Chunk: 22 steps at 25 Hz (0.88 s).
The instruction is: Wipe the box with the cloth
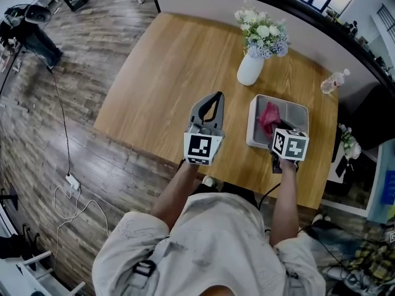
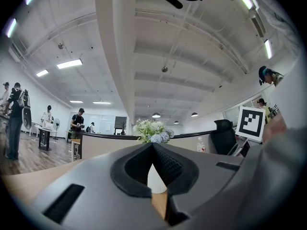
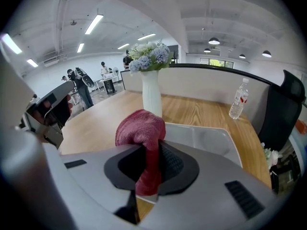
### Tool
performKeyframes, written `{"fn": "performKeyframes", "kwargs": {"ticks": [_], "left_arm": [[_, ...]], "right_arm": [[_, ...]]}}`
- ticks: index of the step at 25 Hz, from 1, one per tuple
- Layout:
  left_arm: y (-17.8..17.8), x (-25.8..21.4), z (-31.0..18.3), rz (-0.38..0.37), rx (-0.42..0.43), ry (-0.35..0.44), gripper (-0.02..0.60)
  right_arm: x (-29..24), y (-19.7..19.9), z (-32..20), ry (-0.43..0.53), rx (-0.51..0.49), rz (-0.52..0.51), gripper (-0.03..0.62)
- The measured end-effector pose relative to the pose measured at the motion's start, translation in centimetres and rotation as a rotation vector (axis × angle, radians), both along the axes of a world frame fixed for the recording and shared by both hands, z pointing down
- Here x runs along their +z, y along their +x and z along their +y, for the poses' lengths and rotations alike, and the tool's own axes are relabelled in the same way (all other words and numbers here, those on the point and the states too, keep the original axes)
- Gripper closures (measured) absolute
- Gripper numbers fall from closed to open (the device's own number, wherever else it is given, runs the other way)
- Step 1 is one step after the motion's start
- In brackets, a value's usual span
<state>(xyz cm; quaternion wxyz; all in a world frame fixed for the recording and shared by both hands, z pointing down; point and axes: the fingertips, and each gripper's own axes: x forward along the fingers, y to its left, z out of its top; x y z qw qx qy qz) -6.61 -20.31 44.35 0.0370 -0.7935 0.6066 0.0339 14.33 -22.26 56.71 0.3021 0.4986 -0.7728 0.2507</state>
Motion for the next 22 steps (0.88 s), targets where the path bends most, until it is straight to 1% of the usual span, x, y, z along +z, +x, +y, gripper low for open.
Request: {"fn": "performKeyframes", "kwargs": {"ticks": [3, 7, 9, 11, 16, 22], "left_arm": [[-0.5, 0.5, 0.0, 0.013, -0.007, -0.009, 0.571], [-0.7, 1.1, -0.1, 0.027, -0.008, -0.017, 0.572], [-0.6, 1.3, -0.1, 0.032, -0.007, -0.023, 0.571], [-0.5, 1.5, -0.1, 0.036, -0.006, -0.025, 0.571], [-0.2, 1.3, -0.2, 0.042, 0.002, -0.023, 0.571], [0.2, 1.3, -0.4, 0.035, 0.007, -0.023, 0.571]], "right_arm": [[1.8, -1.0, 1.4, -0.069, -0.015, -0.011, 0.53], [4.4, -1.5, 2.9, -0.156, -0.023, 0.017, 0.53], [4.9, -1.6, 3.2, -0.158, -0.013, 0.04, 0.531], [4.9, -1.7, 3.3, -0.139, -0.013, 0.054, 0.531], [5.5, -2.2, 3.3, -0.146, -0.034, 0.014, 0.531], [5.4, -2.4, 3.4, -0.141, -0.035, -0.006, 0.531]]}}
